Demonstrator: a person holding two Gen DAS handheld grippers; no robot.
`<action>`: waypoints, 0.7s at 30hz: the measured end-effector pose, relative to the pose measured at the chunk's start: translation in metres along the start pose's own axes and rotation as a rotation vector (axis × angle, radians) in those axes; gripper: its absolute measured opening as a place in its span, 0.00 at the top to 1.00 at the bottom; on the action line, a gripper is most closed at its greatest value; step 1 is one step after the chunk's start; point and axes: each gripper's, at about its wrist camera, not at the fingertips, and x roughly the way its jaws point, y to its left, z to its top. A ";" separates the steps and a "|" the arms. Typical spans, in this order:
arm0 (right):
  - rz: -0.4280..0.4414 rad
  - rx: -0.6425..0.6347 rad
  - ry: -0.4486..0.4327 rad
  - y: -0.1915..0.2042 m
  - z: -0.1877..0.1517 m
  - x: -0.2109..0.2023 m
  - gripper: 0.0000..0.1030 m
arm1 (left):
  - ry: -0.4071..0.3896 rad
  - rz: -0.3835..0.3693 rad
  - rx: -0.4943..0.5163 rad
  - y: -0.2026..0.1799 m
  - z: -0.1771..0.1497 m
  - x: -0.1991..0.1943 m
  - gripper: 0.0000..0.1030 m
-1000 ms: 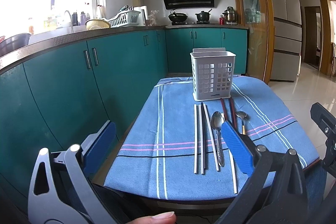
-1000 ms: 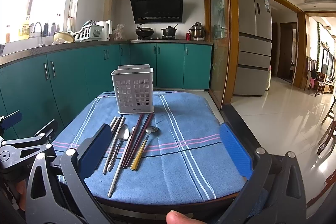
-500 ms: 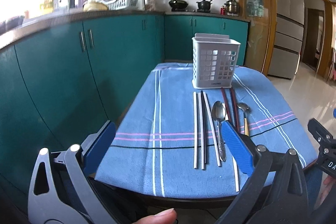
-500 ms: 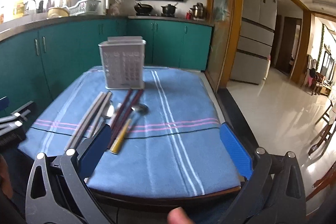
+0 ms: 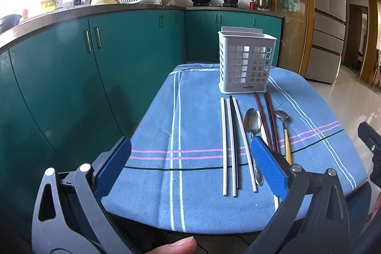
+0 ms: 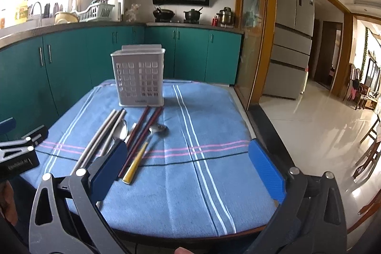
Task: Organize utensils
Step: 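Grasp the yellow-handled spoon with the right tool while the left tool grasps a white chopstick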
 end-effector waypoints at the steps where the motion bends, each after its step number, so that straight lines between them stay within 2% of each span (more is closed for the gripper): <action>1: 0.004 0.010 -0.004 -0.001 0.001 -0.001 0.03 | -0.002 -0.002 0.002 -0.001 0.000 0.000 0.04; 11: 0.024 -0.004 0.024 0.003 0.002 0.010 0.03 | 0.022 0.003 0.031 -0.008 0.001 0.011 0.04; 12: 0.034 -0.014 0.046 0.004 0.002 0.017 0.03 | 0.031 0.007 0.041 -0.009 0.002 0.016 0.04; 14: 0.099 -0.019 0.156 0.003 0.001 0.045 0.05 | 0.061 -0.004 0.057 -0.010 0.007 0.032 0.06; 15: 0.126 -0.005 0.212 0.001 -0.001 0.061 0.16 | 0.075 -0.013 0.058 -0.010 0.010 0.039 0.13; 16: 0.134 0.001 0.244 -0.001 -0.002 0.070 0.34 | 0.087 -0.023 0.056 -0.010 0.013 0.046 0.19; 17: 0.139 0.006 0.273 -0.002 -0.003 0.080 0.42 | 0.104 -0.040 0.058 -0.009 0.017 0.055 0.31; 18: 0.149 0.011 0.288 -0.003 -0.002 0.088 0.52 | 0.123 -0.062 0.064 -0.010 0.021 0.065 0.37; 21: 0.179 0.010 0.316 -0.001 0.006 0.112 0.58 | 0.170 -0.101 0.083 -0.013 0.033 0.092 0.41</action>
